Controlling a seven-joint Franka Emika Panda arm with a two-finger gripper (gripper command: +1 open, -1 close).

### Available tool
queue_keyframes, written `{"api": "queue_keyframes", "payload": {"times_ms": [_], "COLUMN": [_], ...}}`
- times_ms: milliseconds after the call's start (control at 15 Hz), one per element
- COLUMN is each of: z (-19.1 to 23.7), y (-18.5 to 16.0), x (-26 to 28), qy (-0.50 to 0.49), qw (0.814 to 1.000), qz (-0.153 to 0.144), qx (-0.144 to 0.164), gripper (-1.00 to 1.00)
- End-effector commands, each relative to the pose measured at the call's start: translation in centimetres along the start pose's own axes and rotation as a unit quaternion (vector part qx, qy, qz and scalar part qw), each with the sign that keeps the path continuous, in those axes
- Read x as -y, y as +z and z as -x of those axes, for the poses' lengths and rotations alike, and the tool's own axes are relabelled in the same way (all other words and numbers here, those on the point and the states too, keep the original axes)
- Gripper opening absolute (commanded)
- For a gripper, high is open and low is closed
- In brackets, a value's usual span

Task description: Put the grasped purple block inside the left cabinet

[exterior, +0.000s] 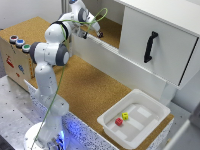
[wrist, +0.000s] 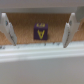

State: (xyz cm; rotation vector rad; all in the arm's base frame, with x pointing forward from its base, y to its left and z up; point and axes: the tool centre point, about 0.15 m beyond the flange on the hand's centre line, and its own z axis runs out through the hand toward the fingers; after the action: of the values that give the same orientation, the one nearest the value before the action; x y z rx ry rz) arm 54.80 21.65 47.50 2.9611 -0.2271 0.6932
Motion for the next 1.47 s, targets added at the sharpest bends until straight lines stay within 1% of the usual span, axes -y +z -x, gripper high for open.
{"api": "queue_keyframes", "payload": {"times_ms": [0, 133, 467, 600, 667, 733, 867, 933, 1067, 1133, 1267, 1400], "z": [9.6, 11.7, 16.1, 18.2, 19.1, 19.8, 20.9, 21.4, 22.6, 23.5, 25.9, 27.6], "y": [0.8, 1.6, 2.9, 3.8, 3.8, 3.3, 1.6, 0.7, -0.8, -1.2, -0.7, 0.4], "x": [-1.5, -1.4, -0.2, 0.7, 1.3, 2.1, 3.3, 3.9, 5.0, 5.2, 6.2, 6.5], "qy": [0.012, 0.013, 0.023, 0.026, 0.02, 0.006, -0.016, -0.029, -0.065, -0.08, -0.119, -0.132], "qw": [0.997, 0.996, 0.992, 0.987, 0.986, 0.985, 0.982, 0.98, 0.975, 0.971, 0.961, 0.956], "qz": [-0.065, -0.072, -0.076, -0.084, -0.091, -0.097, -0.13, -0.15, -0.178, -0.192, -0.21, -0.217], "qx": [0.026, 0.052, 0.102, 0.132, 0.141, 0.143, 0.137, 0.128, 0.118, 0.119, 0.137, 0.144], "gripper": [1.0, 1.0, 1.0, 1.0, 1.0, 1.0, 1.0, 1.0, 1.0, 1.0, 1.0, 1.0]}}
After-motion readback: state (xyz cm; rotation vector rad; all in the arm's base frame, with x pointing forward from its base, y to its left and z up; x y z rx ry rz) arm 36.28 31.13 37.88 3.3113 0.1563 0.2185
